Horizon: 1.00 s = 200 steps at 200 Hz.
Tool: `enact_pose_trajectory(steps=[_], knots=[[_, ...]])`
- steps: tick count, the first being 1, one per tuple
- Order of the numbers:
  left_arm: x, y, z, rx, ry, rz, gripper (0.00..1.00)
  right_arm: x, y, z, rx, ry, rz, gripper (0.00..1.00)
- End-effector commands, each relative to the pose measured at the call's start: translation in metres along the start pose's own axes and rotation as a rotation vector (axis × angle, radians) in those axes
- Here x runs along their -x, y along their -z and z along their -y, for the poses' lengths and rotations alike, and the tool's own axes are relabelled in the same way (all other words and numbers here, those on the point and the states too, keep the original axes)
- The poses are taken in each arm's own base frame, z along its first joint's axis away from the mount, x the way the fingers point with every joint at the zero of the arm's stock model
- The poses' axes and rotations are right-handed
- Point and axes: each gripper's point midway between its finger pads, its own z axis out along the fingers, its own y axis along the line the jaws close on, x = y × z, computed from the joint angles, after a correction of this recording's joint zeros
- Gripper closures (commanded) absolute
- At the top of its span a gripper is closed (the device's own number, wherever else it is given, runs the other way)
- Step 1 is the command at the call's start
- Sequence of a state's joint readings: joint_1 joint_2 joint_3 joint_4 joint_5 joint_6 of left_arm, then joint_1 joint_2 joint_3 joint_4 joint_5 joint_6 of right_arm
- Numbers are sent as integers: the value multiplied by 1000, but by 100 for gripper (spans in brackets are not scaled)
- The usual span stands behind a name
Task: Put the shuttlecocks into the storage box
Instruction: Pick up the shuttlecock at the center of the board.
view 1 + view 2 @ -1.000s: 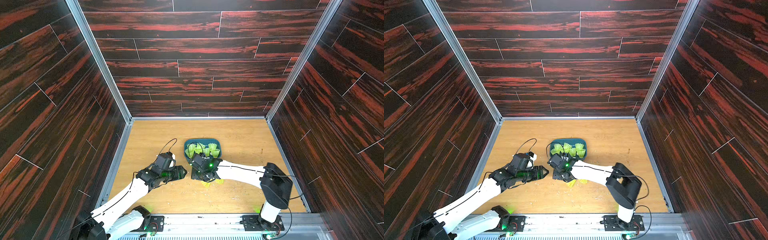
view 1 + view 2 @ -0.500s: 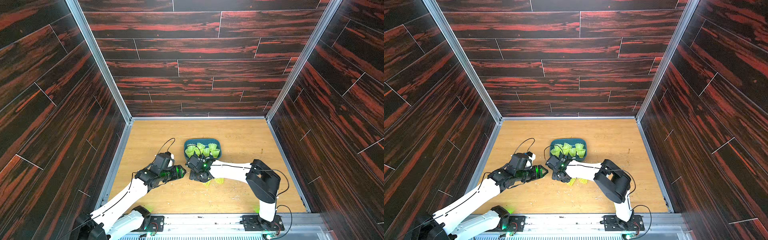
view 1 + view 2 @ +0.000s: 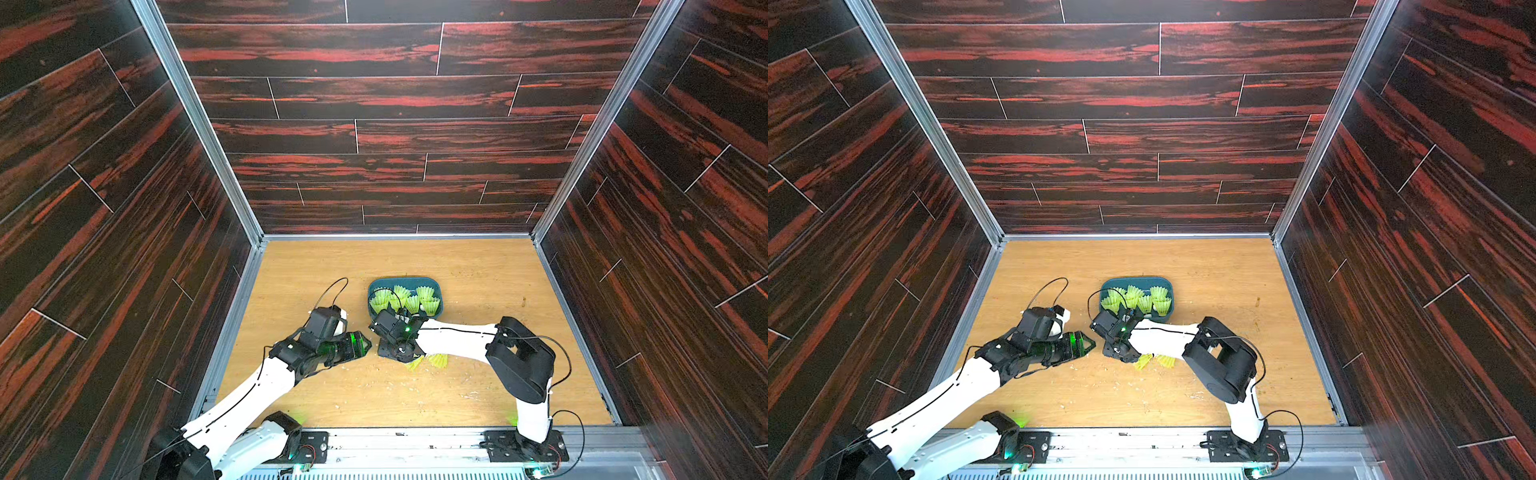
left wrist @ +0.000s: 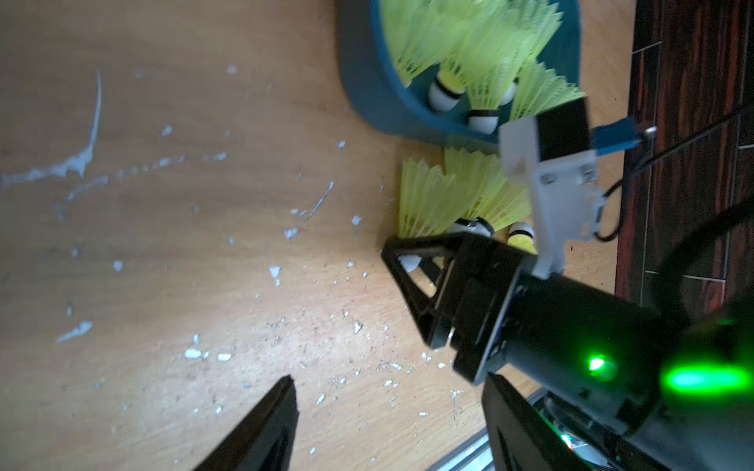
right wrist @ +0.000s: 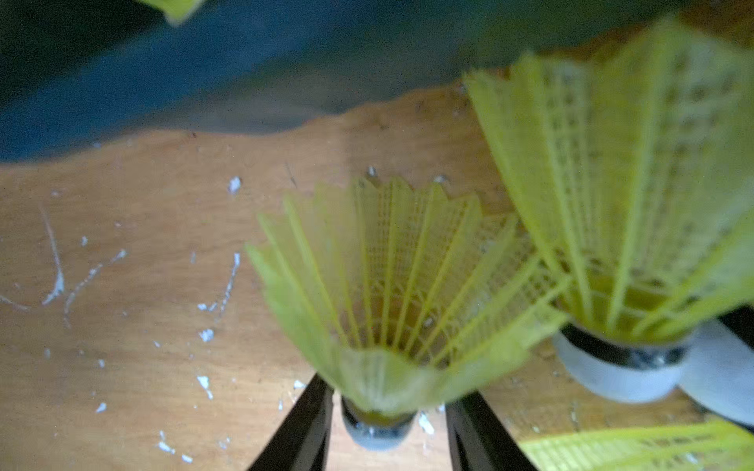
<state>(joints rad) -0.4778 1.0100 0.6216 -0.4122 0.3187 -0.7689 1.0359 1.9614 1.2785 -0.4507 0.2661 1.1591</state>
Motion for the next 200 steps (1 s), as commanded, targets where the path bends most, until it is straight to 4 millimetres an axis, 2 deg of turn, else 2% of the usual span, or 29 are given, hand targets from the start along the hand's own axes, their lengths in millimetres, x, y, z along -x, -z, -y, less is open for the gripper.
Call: enact_pose_trajectory(steps=[1, 57, 93, 131, 158, 200], knots=[[-1, 0, -1, -44, 66, -3, 25, 0, -10, 7, -40, 7, 5, 54], [-3, -10, -17, -76, 228, -23, 25, -2, -10, 14, -56, 12, 0, 68], [-5, -12, -24, -74, 264, -22, 26, 1, 2, 12, -56, 32, 20, 74], [-5, -8, -20, -83, 219, -23, 26, -1, 26, 6, -37, 63, 29, 77], [0, -6, -13, -86, 183, -33, 26, -5, 44, 9, -23, 68, 15, 78], [13, -2, 6, -103, 122, -45, 26, 10, 88, 8, 11, 98, 78, 78]])
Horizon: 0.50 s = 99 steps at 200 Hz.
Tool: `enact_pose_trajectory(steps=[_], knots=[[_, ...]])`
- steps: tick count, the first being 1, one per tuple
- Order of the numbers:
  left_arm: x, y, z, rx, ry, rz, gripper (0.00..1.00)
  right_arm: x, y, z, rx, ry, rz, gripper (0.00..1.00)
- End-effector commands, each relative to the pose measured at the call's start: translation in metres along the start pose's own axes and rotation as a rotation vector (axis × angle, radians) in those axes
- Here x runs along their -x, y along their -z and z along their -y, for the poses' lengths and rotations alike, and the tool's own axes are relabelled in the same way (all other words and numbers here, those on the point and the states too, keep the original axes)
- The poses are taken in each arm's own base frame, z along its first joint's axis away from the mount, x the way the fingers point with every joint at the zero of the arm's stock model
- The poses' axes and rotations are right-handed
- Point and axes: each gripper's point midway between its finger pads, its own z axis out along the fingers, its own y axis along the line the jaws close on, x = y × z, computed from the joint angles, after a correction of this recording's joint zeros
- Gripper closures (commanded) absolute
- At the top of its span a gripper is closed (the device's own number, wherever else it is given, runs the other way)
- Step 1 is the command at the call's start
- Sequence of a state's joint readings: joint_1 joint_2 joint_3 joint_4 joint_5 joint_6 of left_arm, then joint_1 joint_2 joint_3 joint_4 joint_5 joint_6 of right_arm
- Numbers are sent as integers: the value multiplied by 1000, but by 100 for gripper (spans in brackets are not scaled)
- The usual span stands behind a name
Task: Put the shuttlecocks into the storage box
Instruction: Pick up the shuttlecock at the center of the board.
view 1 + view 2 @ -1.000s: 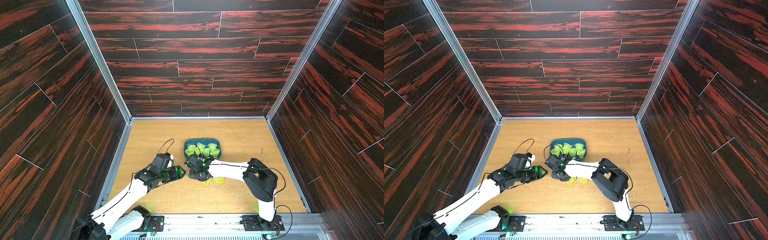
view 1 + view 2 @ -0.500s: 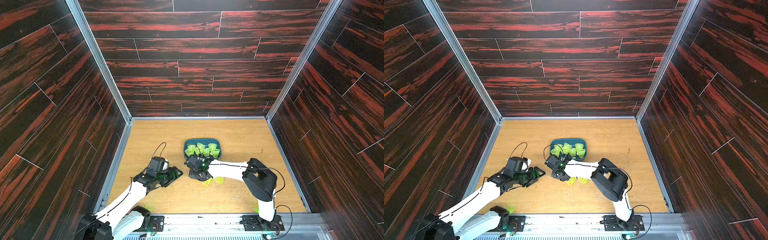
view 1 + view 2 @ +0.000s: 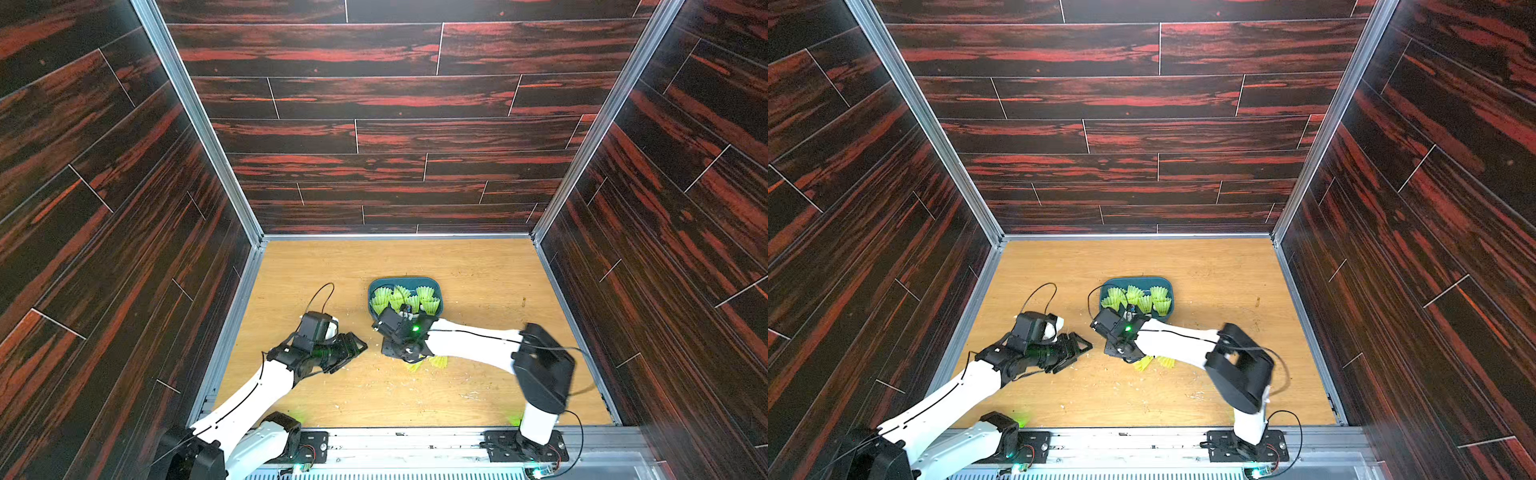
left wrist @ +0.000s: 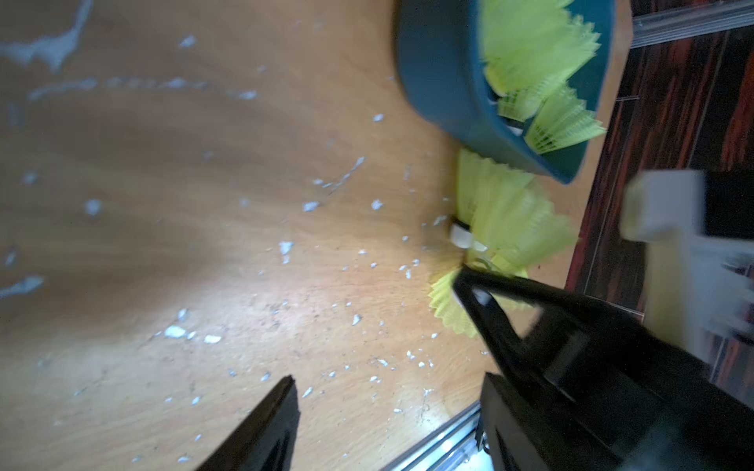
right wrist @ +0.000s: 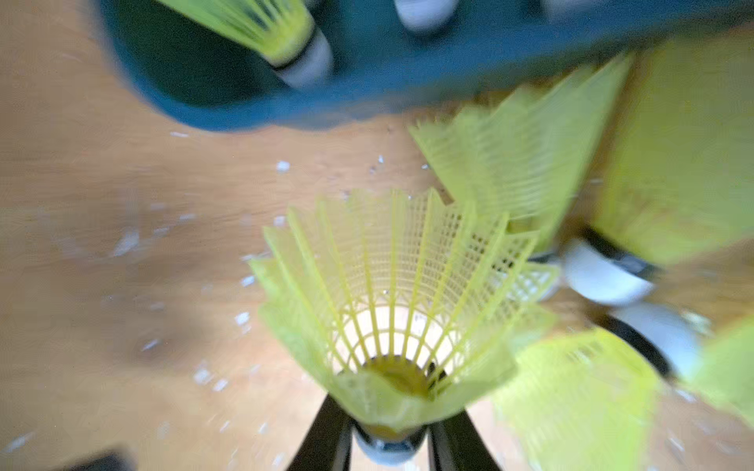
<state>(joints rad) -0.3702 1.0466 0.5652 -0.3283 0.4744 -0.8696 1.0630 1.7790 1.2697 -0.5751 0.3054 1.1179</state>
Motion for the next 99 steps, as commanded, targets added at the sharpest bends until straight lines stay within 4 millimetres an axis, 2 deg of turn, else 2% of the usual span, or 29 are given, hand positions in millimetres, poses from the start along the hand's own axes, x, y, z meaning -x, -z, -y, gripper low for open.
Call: enact_pose_trajectory(steps=[1, 32, 55, 82, 99], knots=[[9, 6, 18, -25, -62, 0, 26, 6, 26, 9, -23, 42, 30, 78], [29, 11, 47, -57, -106, 30, 26, 35, 61, 7, -30, 100, 111, 78], [47, 13, 68, -71, -142, 51, 26, 68, 82, 9, -38, 135, 165, 78], [67, 9, 89, -81, -174, 61, 26, 107, 94, 21, -46, 161, 211, 78], [78, 4, 100, -87, -190, 62, 26, 127, 91, 34, -64, 171, 213, 78]])
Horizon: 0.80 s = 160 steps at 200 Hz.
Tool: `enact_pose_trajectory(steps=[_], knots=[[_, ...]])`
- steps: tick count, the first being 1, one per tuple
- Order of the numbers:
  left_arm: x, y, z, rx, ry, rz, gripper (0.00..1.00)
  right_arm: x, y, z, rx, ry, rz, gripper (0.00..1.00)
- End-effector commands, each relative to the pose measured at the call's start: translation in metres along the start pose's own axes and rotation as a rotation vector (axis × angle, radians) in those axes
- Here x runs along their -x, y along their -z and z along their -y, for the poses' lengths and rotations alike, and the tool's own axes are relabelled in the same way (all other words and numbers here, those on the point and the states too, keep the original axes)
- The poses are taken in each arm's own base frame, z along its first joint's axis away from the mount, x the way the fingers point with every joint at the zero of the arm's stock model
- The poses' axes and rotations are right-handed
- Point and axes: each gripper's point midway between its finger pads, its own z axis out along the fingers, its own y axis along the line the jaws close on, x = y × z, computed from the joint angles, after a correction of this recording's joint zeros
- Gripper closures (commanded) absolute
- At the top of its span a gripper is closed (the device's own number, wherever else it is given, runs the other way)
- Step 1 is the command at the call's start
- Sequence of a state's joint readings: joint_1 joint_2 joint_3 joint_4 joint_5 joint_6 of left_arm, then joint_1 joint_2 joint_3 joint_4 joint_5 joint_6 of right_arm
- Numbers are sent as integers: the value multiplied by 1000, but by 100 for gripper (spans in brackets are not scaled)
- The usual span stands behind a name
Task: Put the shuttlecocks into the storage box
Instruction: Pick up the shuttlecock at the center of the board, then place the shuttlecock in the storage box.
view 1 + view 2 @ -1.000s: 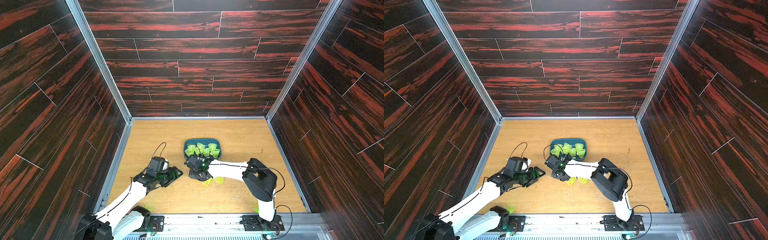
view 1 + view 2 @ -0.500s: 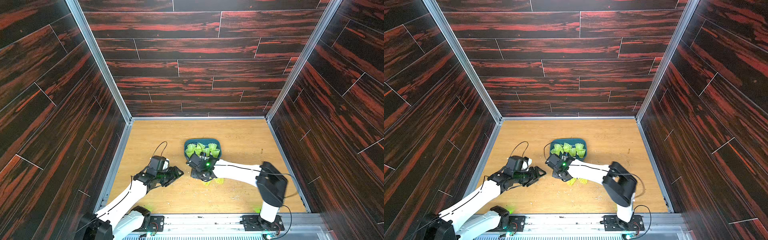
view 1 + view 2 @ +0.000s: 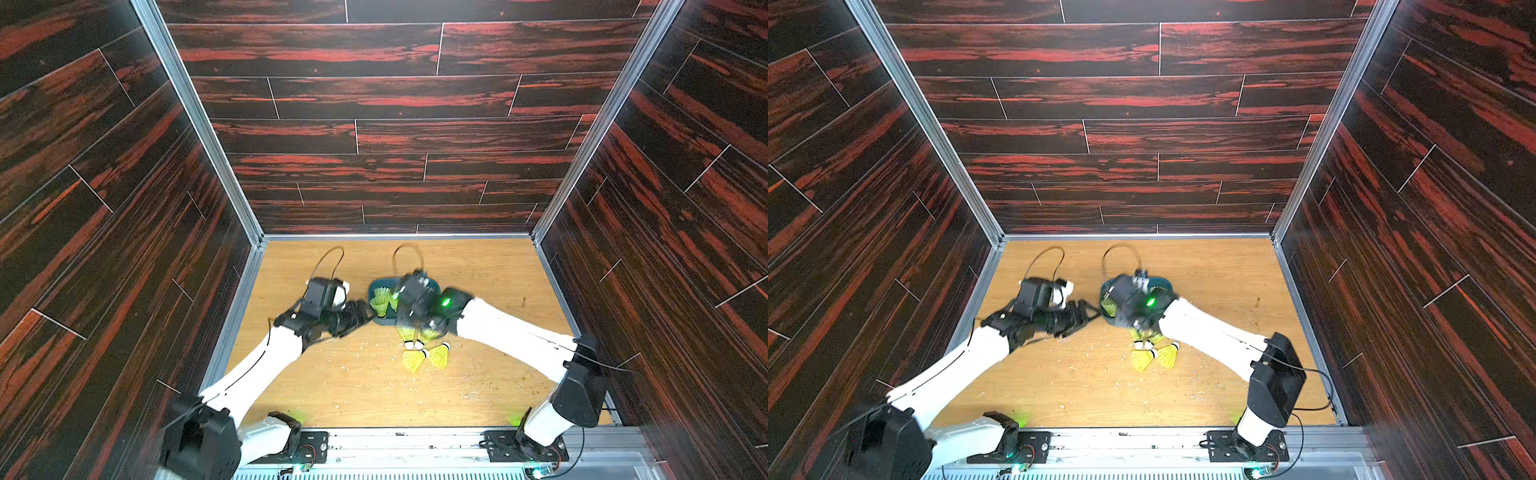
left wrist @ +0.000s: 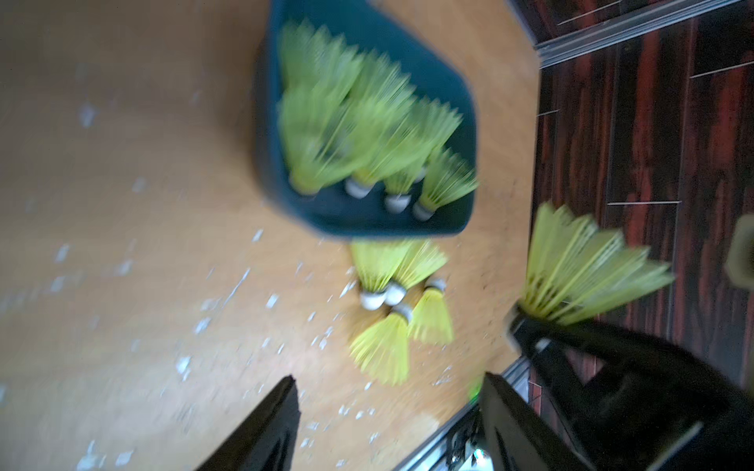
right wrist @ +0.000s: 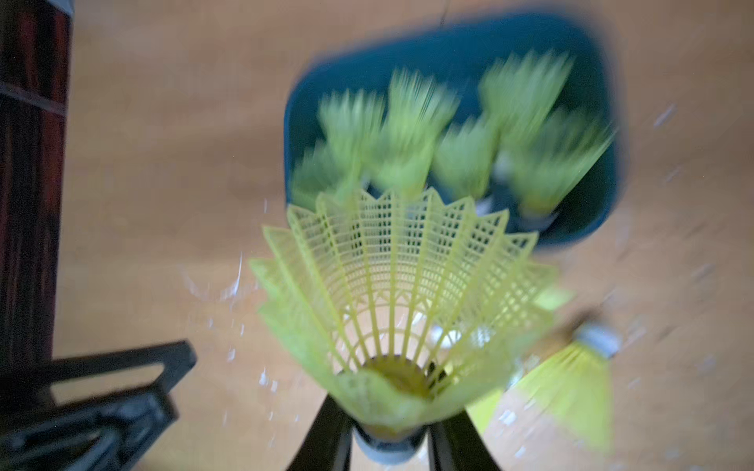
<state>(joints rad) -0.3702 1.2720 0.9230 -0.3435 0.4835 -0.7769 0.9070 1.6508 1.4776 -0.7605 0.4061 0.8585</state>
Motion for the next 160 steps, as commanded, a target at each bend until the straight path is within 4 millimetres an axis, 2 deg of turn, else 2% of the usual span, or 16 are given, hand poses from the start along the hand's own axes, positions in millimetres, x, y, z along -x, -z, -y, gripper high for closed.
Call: enact_pose_trajectory(steps=[1, 36, 63, 101, 160], knots=[[14, -5, 12, -7, -43, -3, 26, 22, 0, 26, -57, 89, 4, 78], [35, -18, 26, -19, -59, -2, 26, 49, -15, 51, -88, 112, 3, 78], [47, -29, 33, -20, -66, -7, 27, 62, -29, 67, -101, 110, -14, 78], [54, -45, 40, -20, -72, -25, 27, 66, -52, 84, -133, 125, -55, 78], [57, -62, 51, -18, -93, -43, 27, 64, -76, 89, -152, 164, -96, 77]])
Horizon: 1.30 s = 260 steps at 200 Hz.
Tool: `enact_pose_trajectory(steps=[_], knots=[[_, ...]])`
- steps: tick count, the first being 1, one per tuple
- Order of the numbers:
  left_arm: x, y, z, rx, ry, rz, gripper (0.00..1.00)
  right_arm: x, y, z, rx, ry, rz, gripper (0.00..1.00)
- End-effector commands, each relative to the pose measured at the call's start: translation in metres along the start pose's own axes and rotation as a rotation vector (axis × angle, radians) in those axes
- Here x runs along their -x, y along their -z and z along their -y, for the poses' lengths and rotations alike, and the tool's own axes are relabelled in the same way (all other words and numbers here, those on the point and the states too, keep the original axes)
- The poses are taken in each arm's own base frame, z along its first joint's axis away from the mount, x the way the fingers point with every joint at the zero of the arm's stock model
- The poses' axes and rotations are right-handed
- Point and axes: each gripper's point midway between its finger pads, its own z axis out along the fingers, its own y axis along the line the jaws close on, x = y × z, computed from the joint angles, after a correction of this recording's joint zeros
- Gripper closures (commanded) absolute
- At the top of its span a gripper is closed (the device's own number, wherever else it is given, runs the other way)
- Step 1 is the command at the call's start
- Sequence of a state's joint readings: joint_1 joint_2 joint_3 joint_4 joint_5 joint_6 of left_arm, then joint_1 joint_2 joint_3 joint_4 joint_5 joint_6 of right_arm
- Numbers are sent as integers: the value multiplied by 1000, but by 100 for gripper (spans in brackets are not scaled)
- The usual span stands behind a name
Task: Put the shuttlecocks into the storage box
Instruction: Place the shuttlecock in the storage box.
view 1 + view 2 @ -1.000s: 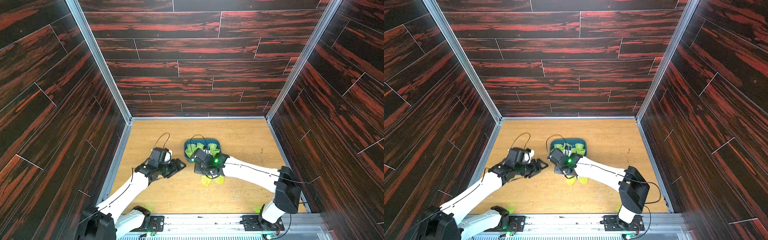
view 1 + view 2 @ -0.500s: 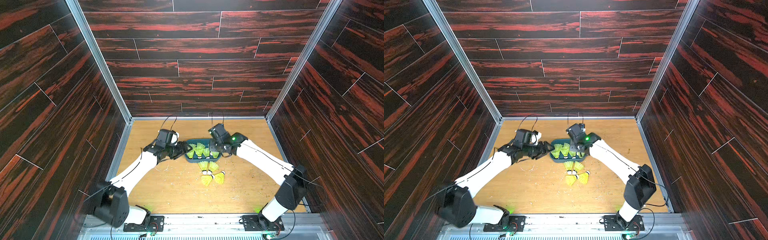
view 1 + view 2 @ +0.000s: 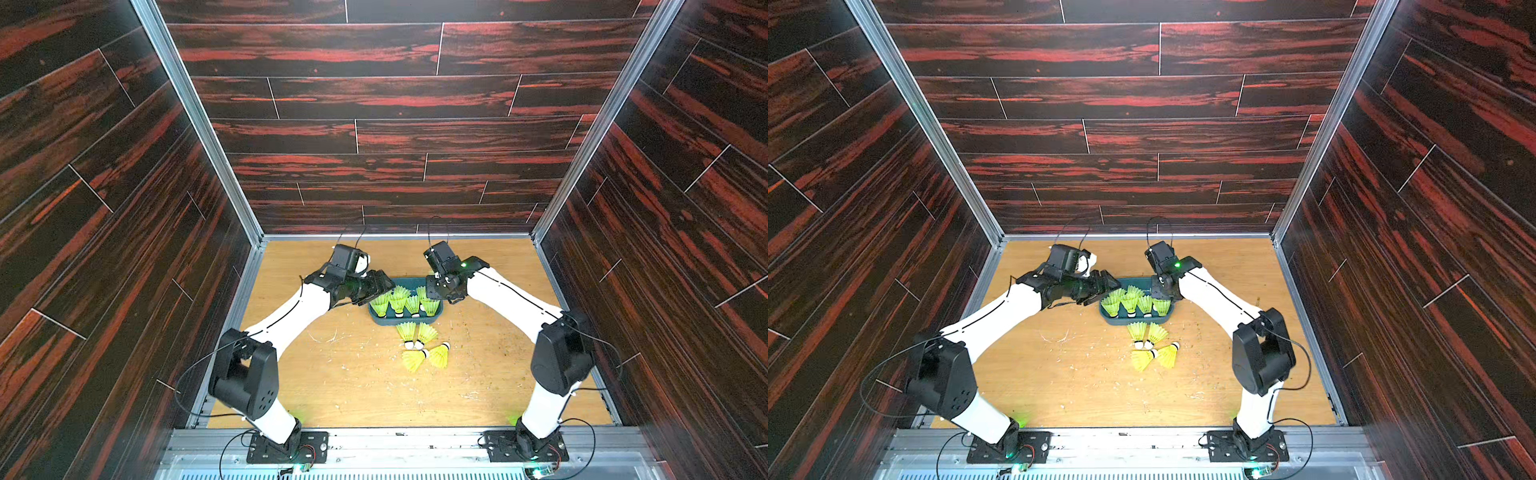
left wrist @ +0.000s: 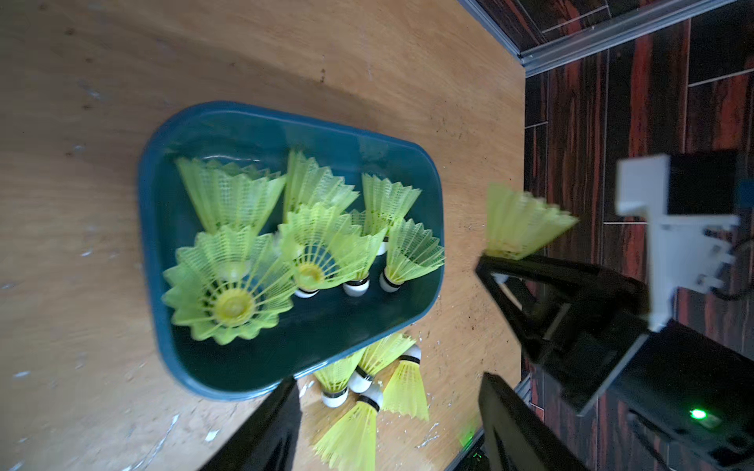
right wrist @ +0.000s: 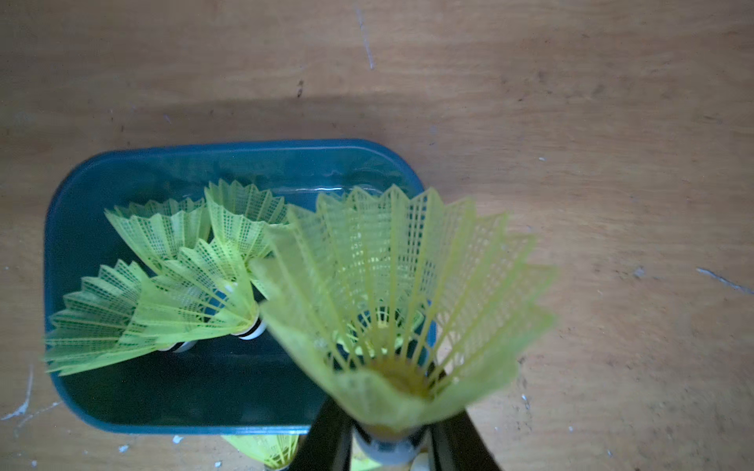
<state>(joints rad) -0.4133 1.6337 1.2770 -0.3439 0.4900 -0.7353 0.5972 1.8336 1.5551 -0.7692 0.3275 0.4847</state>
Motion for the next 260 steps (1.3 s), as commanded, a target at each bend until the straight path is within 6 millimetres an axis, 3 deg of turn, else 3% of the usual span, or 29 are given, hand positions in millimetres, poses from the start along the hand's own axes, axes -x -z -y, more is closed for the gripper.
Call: enact_pose_trajectory(steps=[1, 82, 114, 139, 225, 260], knots=[[2, -2, 9, -5, -29, -3, 27, 7, -4, -3, 10, 29, 0, 77], [-5, -28, 20, 2, -46, -55, 27, 5, -25, -3, -1, 63, -30, 77], [-3, -28, 24, -2, -55, -53, 27, 9, -30, -4, -11, 79, -27, 77], [-6, -38, 16, 16, -44, -74, 27, 8, -33, -7, -3, 84, -36, 76], [-9, -43, 11, 23, -43, -89, 28, -2, -43, -7, 0, 94, -73, 72], [-9, -43, 10, 25, -43, -89, 28, -7, -44, -6, -6, 97, -86, 66]])
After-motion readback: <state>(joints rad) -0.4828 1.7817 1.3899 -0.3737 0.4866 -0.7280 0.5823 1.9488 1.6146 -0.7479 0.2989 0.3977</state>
